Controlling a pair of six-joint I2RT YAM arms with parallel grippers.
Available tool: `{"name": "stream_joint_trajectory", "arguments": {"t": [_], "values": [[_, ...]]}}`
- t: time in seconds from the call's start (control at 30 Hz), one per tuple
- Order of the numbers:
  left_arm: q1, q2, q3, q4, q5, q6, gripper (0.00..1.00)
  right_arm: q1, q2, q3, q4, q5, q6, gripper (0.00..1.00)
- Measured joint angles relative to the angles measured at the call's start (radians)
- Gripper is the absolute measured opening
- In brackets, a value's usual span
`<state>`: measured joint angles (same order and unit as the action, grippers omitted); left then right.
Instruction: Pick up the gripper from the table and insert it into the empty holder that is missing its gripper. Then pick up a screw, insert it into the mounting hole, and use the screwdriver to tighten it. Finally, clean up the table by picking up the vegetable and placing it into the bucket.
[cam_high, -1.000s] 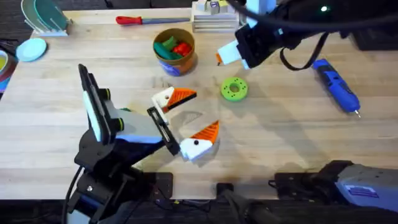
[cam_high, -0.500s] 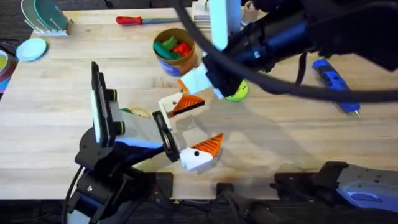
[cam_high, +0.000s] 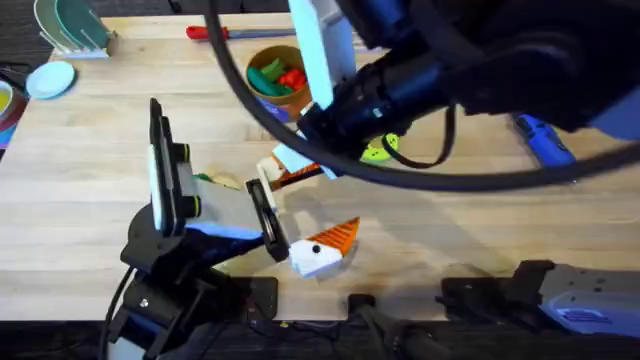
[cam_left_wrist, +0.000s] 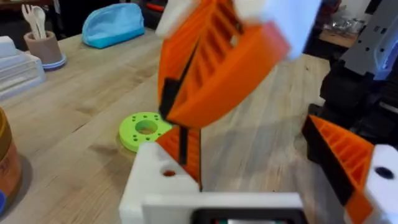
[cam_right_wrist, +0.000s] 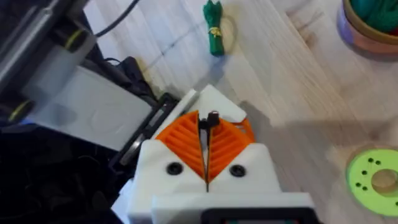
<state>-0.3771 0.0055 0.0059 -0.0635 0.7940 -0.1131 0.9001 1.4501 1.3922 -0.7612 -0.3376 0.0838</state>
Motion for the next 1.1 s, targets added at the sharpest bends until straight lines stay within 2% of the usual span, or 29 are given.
{"name": "stream_joint_trajectory", "arguments": {"t": [0.33, 0.87, 1.1], "values": [[0.0, 0.0, 0.0, 0.0, 0.0, 0.0, 0.992, 0.0, 0.031, 0.0, 0.025, 0.068, 0.002, 0.006], [0.0, 0.0, 0.0, 0.0, 0.003, 0.0, 0.992, 0.026, 0.033, 0.0, -0.002, 0.071, 0.002, 0.006], [0.0, 0.001, 0.0, -0.002, -0.001, -0.011, 0.992, 0.026, 0.082, 0.001, 0.003, 0.071, -0.001, 0.006]]}}
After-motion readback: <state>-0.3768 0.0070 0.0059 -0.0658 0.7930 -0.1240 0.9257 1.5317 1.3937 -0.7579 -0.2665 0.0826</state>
